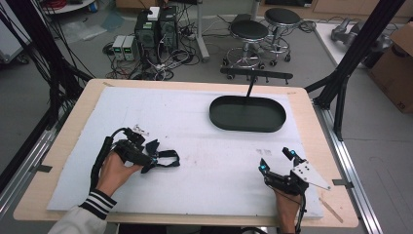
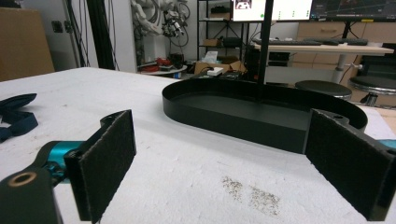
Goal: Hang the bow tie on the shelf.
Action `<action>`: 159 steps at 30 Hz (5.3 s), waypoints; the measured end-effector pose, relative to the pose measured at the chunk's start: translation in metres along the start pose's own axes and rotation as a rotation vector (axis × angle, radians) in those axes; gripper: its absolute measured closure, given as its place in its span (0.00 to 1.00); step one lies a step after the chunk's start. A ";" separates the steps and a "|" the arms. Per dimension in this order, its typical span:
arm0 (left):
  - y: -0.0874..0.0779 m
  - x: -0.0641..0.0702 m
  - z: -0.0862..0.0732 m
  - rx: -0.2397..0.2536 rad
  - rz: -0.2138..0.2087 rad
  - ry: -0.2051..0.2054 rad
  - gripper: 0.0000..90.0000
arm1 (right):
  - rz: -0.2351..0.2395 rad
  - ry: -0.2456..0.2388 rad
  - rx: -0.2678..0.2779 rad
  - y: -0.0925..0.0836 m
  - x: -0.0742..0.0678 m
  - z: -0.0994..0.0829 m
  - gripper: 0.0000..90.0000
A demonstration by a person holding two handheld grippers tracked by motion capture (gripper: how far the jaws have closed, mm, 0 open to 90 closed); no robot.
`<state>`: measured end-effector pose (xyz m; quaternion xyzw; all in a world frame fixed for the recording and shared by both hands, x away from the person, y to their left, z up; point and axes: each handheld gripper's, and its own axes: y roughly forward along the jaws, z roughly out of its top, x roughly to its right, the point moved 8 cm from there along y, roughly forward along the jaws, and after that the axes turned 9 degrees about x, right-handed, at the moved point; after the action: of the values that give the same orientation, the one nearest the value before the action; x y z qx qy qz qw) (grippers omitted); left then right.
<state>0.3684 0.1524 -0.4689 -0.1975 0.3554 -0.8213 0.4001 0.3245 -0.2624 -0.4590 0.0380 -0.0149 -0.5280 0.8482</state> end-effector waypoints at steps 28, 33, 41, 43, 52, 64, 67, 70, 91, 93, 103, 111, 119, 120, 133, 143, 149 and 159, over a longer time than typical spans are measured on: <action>0.011 0.005 0.000 -0.051 -0.004 -0.092 0.47 | -0.002 0.004 -0.003 0.000 0.001 0.000 0.09; 0.012 0.006 0.004 -0.029 -0.004 -0.098 0.45 | -0.002 0.004 -0.003 0.000 0.001 0.000 0.09; 0.016 0.005 0.001 -0.057 0.032 -0.071 0.45 | -0.001 0.003 -0.003 0.001 0.001 0.000 0.09; 0.017 0.005 0.000 -0.062 0.045 -0.062 0.45 | -0.001 0.005 -0.004 0.000 0.001 0.000 0.09; 0.022 0.008 -0.001 -0.078 0.092 -0.032 0.48 | -0.002 0.004 -0.003 0.000 0.001 0.000 0.09; 0.023 0.007 -0.002 -0.079 0.073 -0.024 0.71 | -0.003 0.009 -0.004 0.000 0.001 0.000 0.09; 0.023 0.006 -0.002 -0.073 0.061 -0.023 0.78 | -0.002 0.005 -0.001 0.000 0.001 0.000 0.09; 0.023 0.005 -0.002 -0.070 0.046 -0.027 0.81 | -0.002 0.007 -0.002 0.000 0.001 0.000 0.09; 0.015 0.009 0.007 0.027 -0.017 0.028 0.82 | -0.002 0.008 -0.003 0.000 0.001 0.000 0.09; 0.012 0.009 0.010 0.056 -0.011 0.042 0.82 | -0.002 0.008 -0.003 0.000 0.001 0.000 0.09; -0.008 0.007 0.036 0.246 -0.025 0.053 0.82 | -0.003 0.009 -0.004 0.000 0.001 0.000 0.09; -0.025 0.009 0.062 0.441 -0.023 0.082 0.82 | -0.005 0.003 -0.002 0.000 0.001 0.000 0.09; -0.037 0.017 0.089 0.552 -0.047 0.089 0.82 | -0.004 0.005 -0.002 0.000 0.001 0.000 0.09; -0.038 0.018 0.092 0.574 -0.053 0.090 0.82 | -0.003 0.005 -0.003 0.000 0.001 0.000 0.09; -0.053 0.021 0.128 0.713 -0.119 0.084 0.83 | -0.003 0.009 -0.002 0.001 0.001 0.000 0.09; -0.055 0.039 0.175 0.747 -0.144 0.194 0.83 | -0.001 0.010 0.002 0.000 0.002 0.000 0.09; -0.049 0.052 0.199 0.763 -0.168 0.226 0.83 | -0.004 0.011 0.005 0.000 0.002 0.000 0.09; -0.029 0.066 0.227 0.763 -0.211 0.238 0.83 | -0.009 0.024 0.003 0.000 0.002 0.000 0.09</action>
<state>0.4517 0.0151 -0.2924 0.0261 0.0470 -0.9479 0.3141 0.3252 -0.2645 -0.4588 0.0458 -0.0053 -0.5315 0.8458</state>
